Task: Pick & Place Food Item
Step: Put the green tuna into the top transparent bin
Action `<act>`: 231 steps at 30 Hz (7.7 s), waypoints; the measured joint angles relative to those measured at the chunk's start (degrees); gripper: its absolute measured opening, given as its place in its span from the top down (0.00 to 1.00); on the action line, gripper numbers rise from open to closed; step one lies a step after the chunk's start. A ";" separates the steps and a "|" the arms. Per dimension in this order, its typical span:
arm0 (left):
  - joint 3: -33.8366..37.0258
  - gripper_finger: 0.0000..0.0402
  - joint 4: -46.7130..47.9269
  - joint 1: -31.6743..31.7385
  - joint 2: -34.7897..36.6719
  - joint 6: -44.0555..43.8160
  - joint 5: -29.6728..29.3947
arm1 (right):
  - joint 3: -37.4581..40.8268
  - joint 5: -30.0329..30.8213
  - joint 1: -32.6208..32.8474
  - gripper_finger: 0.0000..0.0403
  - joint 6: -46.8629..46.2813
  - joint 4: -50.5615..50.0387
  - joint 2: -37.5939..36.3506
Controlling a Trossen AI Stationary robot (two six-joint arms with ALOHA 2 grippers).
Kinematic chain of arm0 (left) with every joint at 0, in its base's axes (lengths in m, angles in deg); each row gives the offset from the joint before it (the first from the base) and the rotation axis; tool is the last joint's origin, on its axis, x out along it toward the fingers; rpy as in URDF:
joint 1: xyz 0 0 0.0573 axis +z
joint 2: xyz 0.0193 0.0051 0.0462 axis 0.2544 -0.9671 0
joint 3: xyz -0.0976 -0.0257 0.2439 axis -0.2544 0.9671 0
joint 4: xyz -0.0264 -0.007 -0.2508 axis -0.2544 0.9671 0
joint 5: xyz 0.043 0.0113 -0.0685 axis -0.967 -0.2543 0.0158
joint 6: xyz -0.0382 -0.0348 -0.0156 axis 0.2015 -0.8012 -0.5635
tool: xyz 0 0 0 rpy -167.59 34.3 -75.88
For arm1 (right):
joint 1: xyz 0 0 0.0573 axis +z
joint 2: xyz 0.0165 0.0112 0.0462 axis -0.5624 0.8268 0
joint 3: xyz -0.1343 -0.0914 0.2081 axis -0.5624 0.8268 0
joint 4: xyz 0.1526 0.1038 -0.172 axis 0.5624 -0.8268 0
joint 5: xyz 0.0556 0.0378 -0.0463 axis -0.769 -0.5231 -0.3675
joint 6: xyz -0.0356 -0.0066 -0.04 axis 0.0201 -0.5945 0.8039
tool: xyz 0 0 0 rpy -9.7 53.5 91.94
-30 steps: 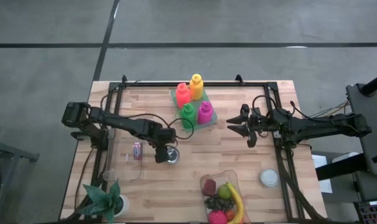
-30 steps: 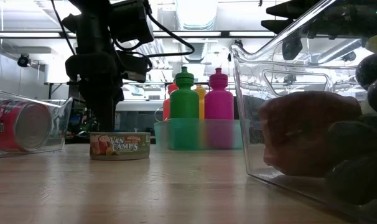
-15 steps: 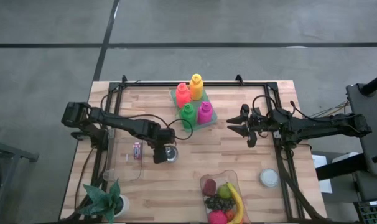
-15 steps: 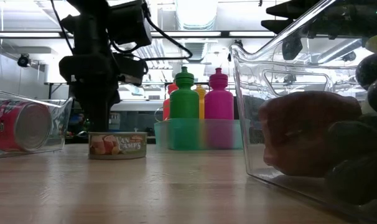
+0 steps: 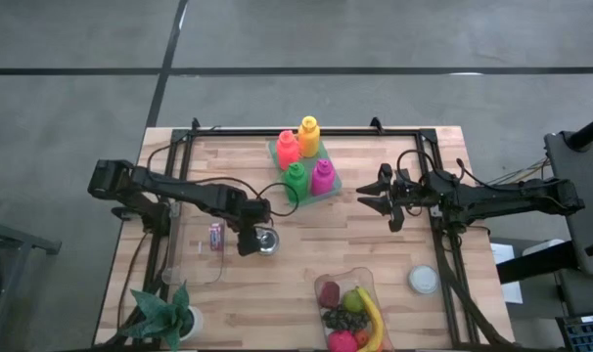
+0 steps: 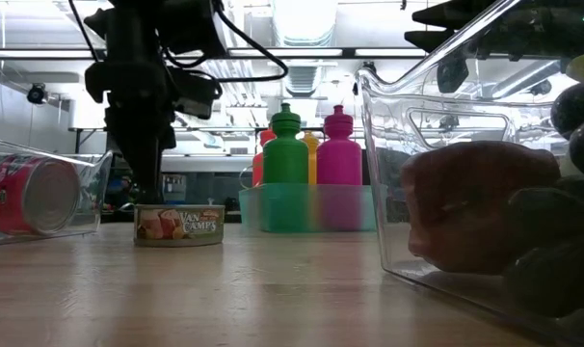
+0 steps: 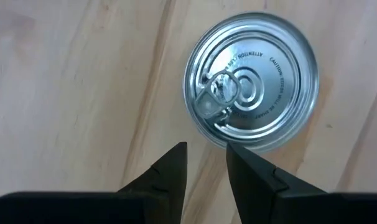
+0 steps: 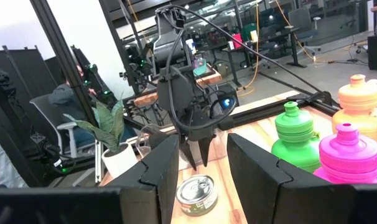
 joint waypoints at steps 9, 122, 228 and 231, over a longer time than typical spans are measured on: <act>0.81 0.71 -1.07 -0.28 -0.78 0.07 2.32 | 0.00 0.01 0.00 0.67 0.00 0.01 0.00; -18.27 0.23 15.65 4.03 -3.25 -74.64 10.35 | 0.00 -0.01 0.02 0.67 0.02 -0.03 0.00; 14.71 0.63 22.39 -11.55 26.64 -80.80 2.39 | -0.01 -0.01 0.00 0.67 0.00 -0.01 0.01; 14.71 0.62 22.31 -11.65 26.66 -80.48 1.44 | -0.02 0.01 0.00 0.67 0.00 0.01 0.00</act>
